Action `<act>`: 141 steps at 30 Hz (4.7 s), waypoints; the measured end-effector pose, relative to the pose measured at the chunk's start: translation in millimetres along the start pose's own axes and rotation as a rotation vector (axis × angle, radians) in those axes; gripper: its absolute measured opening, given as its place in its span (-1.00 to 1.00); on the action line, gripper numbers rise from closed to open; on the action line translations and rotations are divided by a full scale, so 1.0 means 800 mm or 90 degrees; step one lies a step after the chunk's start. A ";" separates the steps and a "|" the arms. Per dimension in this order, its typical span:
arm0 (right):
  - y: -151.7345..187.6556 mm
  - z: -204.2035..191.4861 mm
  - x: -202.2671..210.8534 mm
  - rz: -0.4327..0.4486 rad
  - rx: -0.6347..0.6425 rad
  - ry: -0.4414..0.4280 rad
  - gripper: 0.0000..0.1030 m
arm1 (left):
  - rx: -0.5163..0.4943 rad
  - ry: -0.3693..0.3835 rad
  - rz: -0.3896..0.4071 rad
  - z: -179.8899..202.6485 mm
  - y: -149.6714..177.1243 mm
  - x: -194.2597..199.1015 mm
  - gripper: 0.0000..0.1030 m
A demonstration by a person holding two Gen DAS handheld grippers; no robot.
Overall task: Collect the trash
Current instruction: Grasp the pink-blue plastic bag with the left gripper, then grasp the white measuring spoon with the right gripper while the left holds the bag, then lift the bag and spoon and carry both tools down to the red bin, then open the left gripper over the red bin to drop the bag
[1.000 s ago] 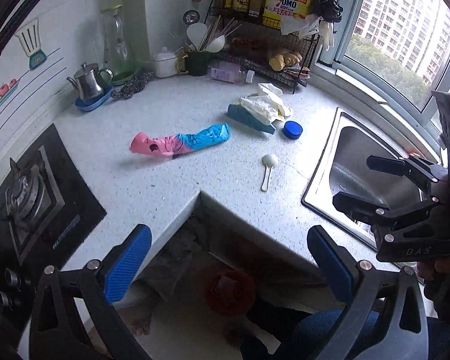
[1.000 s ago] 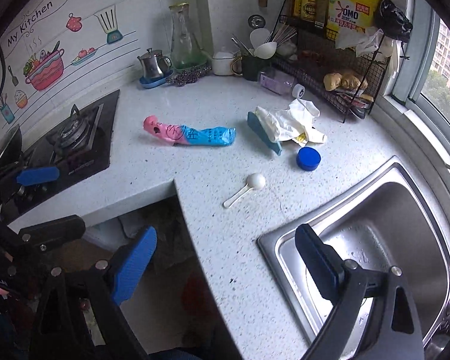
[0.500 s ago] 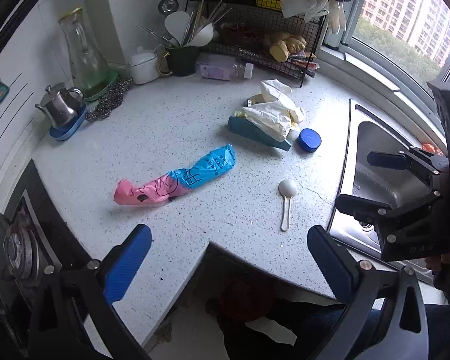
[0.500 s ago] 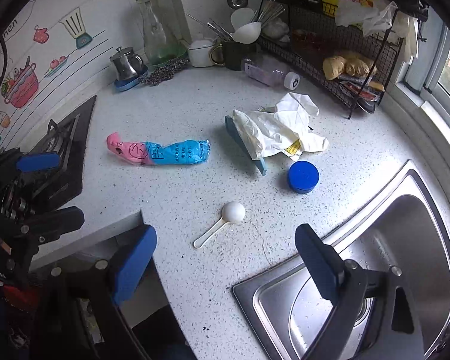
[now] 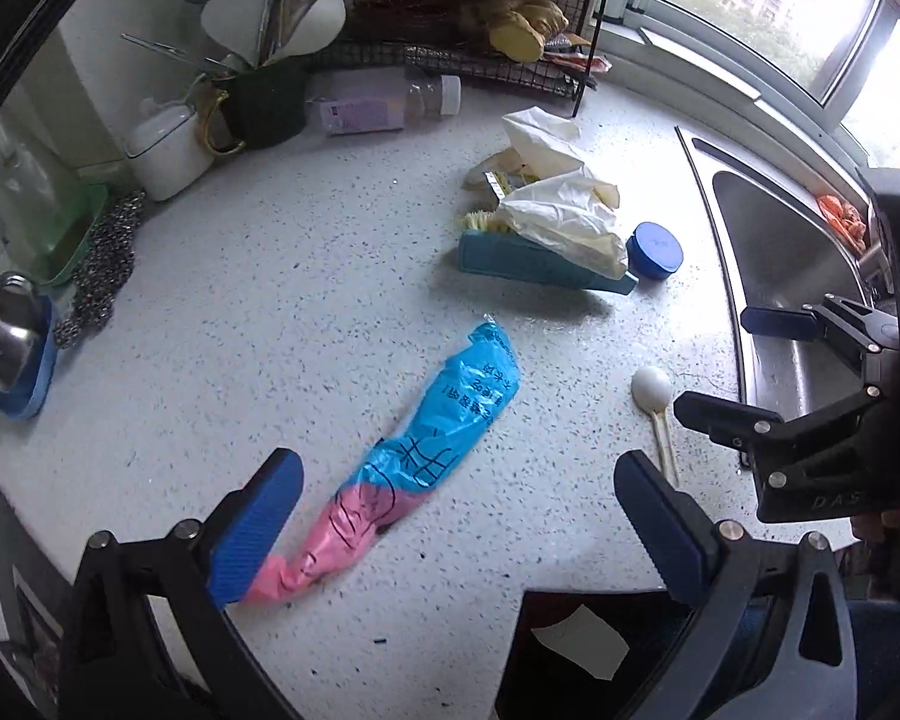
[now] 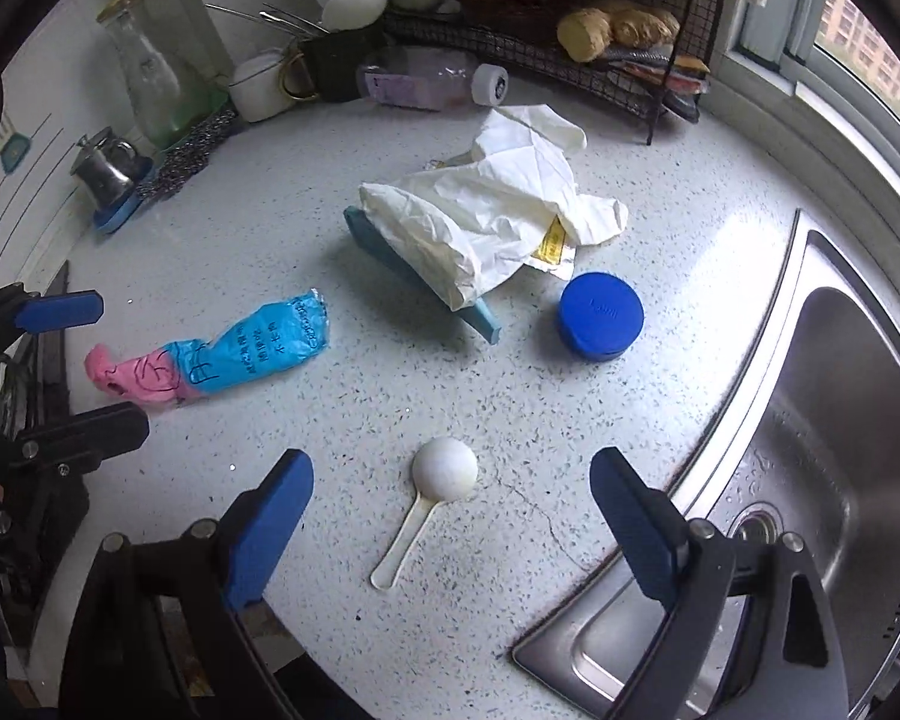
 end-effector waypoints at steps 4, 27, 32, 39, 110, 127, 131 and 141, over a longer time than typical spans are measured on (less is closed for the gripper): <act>0.005 0.004 -0.017 -0.017 -0.048 0.025 0.81 | -0.035 0.028 -0.024 -0.012 -0.013 -0.038 0.87; 0.005 0.026 -0.020 -0.030 -0.148 0.059 0.81 | -0.077 0.048 -0.069 0.001 -0.001 -0.085 -0.48; 0.017 0.026 -0.035 -0.039 -0.156 0.065 0.80 | -0.026 0.046 -0.050 -0.009 0.010 -0.069 -0.63; 0.017 0.021 -0.048 -0.028 -0.127 0.093 0.53 | 0.001 0.045 -0.023 -0.015 0.024 -0.037 -0.65; 0.287 -0.151 0.023 -0.029 0.323 -0.130 -0.46 | 0.412 -0.038 -0.035 0.170 0.449 0.012 -0.65; 0.366 -0.090 -0.242 -0.073 0.274 -0.067 -0.46 | 0.400 0.011 -0.124 0.176 0.523 -0.276 -0.65; 0.379 -0.074 -0.284 -0.073 0.262 -0.060 -0.46 | 0.384 0.032 -0.139 0.182 0.524 -0.334 -0.65; 0.388 -0.033 -0.292 -0.063 0.215 -0.036 -0.46 | 0.335 0.031 -0.142 0.189 0.510 -0.386 0.00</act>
Point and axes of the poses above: each gripper's, at about its wrist camera, not at the fingertips, and x roughly against the way its jaws point, z to its right, y to its underside, the point moved 10 cm from there along -x, roughly the way its jaws point, and after that the axes turned 3 degrees about -z, right-handed, at the moved point
